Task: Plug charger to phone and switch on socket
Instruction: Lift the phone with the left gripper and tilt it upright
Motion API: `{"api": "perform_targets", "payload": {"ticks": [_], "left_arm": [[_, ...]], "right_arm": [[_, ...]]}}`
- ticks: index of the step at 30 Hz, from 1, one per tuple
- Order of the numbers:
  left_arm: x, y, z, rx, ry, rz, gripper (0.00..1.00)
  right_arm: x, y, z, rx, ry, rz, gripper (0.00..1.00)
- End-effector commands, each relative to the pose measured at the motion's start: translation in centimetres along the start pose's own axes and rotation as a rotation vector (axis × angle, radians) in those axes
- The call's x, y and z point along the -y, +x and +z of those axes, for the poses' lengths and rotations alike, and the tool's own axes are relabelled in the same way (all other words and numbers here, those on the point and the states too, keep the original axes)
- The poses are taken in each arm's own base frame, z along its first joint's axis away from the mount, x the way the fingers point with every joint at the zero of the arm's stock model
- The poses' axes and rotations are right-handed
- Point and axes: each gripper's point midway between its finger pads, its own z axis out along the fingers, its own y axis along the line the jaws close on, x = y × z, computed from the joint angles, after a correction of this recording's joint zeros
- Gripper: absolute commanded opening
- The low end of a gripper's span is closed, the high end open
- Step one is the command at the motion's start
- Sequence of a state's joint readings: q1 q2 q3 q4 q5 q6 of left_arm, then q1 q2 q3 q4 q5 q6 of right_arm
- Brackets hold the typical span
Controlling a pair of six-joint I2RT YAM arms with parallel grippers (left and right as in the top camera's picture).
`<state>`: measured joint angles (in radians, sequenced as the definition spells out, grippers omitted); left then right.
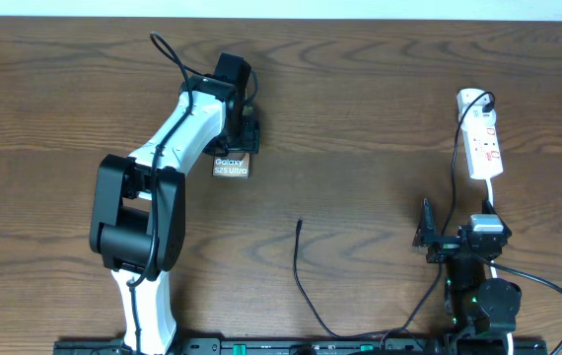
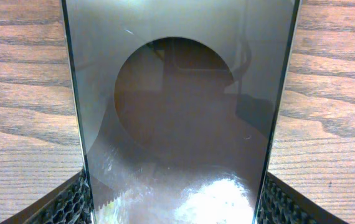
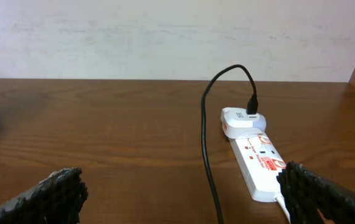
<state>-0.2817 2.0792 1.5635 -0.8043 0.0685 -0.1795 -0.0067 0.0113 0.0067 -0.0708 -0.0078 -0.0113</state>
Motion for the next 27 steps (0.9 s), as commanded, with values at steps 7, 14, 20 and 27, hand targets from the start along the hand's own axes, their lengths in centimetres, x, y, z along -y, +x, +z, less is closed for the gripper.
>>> {"api": "perform_targets", "payload": {"ticks": [7, 14, 20, 27], "left_arm": [[0.6, 0.6, -1.8, -0.011, 0.051, 0.004, 0.07], [2.8, 1.3, -2.4, -0.067, 0.258, -0.029, 0.07], [4.0, 1.4, -3.8, -0.112, 0.47, -0.089, 0.07], [5.1, 0.7, -6.7, -0.138, 0.748, -0.159, 0.07]], "right_arm": [[-0.3, 0.0, 0.0, 0.0, -0.014, 0.006, 0.99], [-0.3, 0.0, 0.0, 0.0, -0.014, 0.006, 0.99], [-0.3, 0.0, 0.0, 0.0, -0.014, 0.006, 0.99], [-0.3, 0.0, 0.0, 0.0, -0.014, 0.006, 0.99]]}}
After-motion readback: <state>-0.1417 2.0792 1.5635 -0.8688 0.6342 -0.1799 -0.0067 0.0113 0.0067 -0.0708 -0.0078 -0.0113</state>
